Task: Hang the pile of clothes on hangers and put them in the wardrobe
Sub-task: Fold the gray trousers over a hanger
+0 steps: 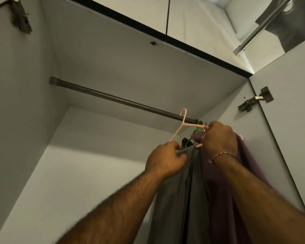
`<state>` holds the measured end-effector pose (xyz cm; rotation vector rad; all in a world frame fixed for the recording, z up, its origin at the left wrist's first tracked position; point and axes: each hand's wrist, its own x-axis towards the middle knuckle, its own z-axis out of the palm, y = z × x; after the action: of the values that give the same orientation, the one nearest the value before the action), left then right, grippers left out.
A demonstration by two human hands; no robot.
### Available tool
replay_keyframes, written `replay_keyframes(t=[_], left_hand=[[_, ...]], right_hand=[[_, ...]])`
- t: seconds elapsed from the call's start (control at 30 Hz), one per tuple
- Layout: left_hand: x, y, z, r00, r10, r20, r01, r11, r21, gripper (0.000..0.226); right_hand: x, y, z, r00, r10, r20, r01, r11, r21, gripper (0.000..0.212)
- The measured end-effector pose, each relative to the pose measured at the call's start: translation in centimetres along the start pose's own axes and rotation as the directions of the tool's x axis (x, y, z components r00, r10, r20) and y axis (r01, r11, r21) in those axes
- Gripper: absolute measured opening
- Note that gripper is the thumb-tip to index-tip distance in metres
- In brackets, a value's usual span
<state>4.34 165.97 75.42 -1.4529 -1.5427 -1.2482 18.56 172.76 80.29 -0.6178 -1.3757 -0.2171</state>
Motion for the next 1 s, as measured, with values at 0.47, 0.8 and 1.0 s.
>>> replay_keyframes(t=[0.47,0.8,1.0], left_hand=[[3.0,-2.4,1.2,0.992,0.113,-0.051,-0.092,0.946,0.310,0.023],[1.2,-3.1,4.6,0.998,0.029,-0.063,-0.002,0.915,0.403,0.030],[-1.1,-1.6,5.6,0.998,0.026,-0.058,0.001,0.907,0.422,0.042]], right_hand=[[4.8,1.7,6.3,0.997,-0.070,0.021,0.072,0.988,-0.136,0.015],[5.1,5.6,4.5,0.980,-0.116,0.161,0.139,0.980,-0.143,0.015],[3.0,7.1,5.3,0.905,-0.424,0.027,0.403,0.836,-0.372,0.059]])
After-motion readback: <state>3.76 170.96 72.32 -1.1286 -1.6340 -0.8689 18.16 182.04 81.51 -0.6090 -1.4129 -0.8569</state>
